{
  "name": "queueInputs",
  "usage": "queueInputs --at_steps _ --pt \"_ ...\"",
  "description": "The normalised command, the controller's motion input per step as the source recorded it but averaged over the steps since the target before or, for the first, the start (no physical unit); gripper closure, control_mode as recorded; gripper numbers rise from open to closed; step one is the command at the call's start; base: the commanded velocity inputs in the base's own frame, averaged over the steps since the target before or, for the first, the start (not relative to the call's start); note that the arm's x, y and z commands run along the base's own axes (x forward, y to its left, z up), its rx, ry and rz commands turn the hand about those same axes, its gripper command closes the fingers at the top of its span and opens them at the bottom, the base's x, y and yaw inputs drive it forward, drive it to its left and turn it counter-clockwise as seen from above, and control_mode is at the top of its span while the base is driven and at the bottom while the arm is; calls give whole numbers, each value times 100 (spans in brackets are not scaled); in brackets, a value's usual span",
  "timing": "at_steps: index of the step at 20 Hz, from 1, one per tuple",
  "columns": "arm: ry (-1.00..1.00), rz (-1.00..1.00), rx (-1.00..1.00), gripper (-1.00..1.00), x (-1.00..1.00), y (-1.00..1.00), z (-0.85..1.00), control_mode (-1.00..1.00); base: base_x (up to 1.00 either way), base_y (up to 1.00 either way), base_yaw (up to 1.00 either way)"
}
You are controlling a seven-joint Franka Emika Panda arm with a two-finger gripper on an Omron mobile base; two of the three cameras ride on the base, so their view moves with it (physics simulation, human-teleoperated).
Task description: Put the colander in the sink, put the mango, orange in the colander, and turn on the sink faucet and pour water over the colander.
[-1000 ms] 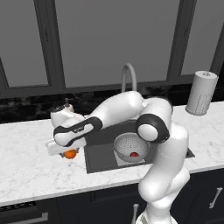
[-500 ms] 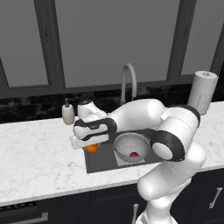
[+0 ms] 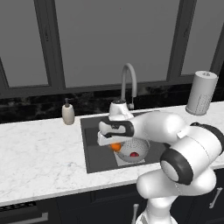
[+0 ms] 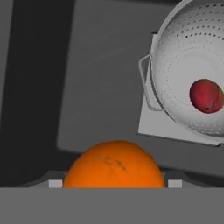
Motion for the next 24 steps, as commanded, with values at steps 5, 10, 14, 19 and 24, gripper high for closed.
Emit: queueInputs --at_steps 5,10,14,19,24 --pt "0 -2 0 100 2 -97 -4 -100 0 0 0" --pt "0 -4 0 100 1 -61 -2 -100 0 0 0" --pt "0 -1 0 100 10 -40 -6 -100 0 0 0" --pt "0 0 0 100 16 -14 -19 -100 0 0 0" --pt "0 0 0 100 28 0 -19 -100 0 0 0"
